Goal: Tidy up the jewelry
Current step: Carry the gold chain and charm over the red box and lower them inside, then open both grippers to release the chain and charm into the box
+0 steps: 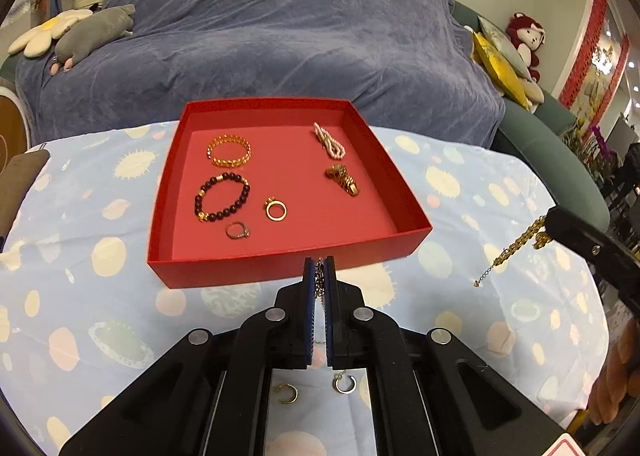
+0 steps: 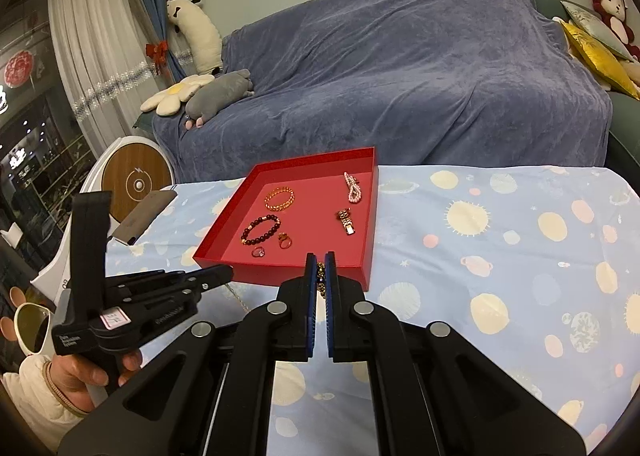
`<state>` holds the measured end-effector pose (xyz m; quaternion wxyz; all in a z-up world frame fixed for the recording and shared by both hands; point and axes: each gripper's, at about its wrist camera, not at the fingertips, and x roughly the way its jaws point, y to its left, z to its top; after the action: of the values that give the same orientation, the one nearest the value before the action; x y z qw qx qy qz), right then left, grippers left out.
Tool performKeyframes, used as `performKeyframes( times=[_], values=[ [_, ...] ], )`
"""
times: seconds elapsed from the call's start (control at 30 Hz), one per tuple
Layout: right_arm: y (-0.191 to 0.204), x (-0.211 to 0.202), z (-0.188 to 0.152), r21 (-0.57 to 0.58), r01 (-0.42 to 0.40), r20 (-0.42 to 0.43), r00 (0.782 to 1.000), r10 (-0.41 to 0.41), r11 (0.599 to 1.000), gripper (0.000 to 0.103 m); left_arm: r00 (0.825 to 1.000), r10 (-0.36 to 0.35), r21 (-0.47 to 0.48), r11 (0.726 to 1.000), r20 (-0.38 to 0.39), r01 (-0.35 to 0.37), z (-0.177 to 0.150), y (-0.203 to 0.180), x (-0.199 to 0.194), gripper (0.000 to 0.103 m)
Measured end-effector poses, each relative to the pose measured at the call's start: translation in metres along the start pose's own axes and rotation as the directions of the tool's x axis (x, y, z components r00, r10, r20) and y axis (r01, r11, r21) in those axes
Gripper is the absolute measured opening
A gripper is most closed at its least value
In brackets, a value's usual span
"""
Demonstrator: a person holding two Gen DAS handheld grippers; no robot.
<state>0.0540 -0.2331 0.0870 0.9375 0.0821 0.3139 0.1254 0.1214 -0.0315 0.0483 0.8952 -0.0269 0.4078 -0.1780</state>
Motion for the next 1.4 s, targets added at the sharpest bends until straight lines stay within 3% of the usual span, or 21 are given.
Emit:
performKeyframes(
  times=[0.43, 0.7, 0.93, 1.27, 1.33, 1.4],
  values=[
    [0.033, -0.011, 0.032, -0.011, -0.044, 0.049, 0.998, 0.044, 0.999, 0.003, 0.992, -0.025, -0.016, 0.999, 0.127, 0.028, 0.040, 0.003, -0.063, 0.002],
    [0.046, 0.014, 0.075, 0.003, -0.085, 0.028, 0.996, 0.085, 0.996, 0.003, 0.984, -0.016, 0.006, 1.000, 0.180, 0.016, 0.092, 0.006, -0.076, 0.002],
    [0.036, 0.078, 0.103, 0.044, -0.098, -0.048, 0.994, 0.100, 0.994, 0.003, 0.982, 0.007, 0.004, 1.000, 0.188, -0.008, 0.135, 0.013, -0.041, 0.002],
    [0.013, 0.185, 0.089, 0.076, -0.053, -0.185, 0.980, 0.067, 0.996, 0.003, 0.995, 0.044, -0.001, 0.999, 0.093, -0.044, 0.154, 0.026, 0.063, 0.002],
    [0.009, 0.195, 0.087, 0.077, -0.036, -0.172, 0.984, 0.048, 0.996, 0.006, 0.993, 0.070, -0.027, 0.997, 0.099, -0.068, 0.153, 0.031, 0.073, 0.006],
    [0.006, 0.195, 0.088, 0.085, -0.029, -0.155, 0.987, 0.042, 0.996, 0.012, 0.990, 0.090, -0.046, 0.995, 0.107, -0.086, 0.153, 0.035, 0.076, 0.020]
  ],
)
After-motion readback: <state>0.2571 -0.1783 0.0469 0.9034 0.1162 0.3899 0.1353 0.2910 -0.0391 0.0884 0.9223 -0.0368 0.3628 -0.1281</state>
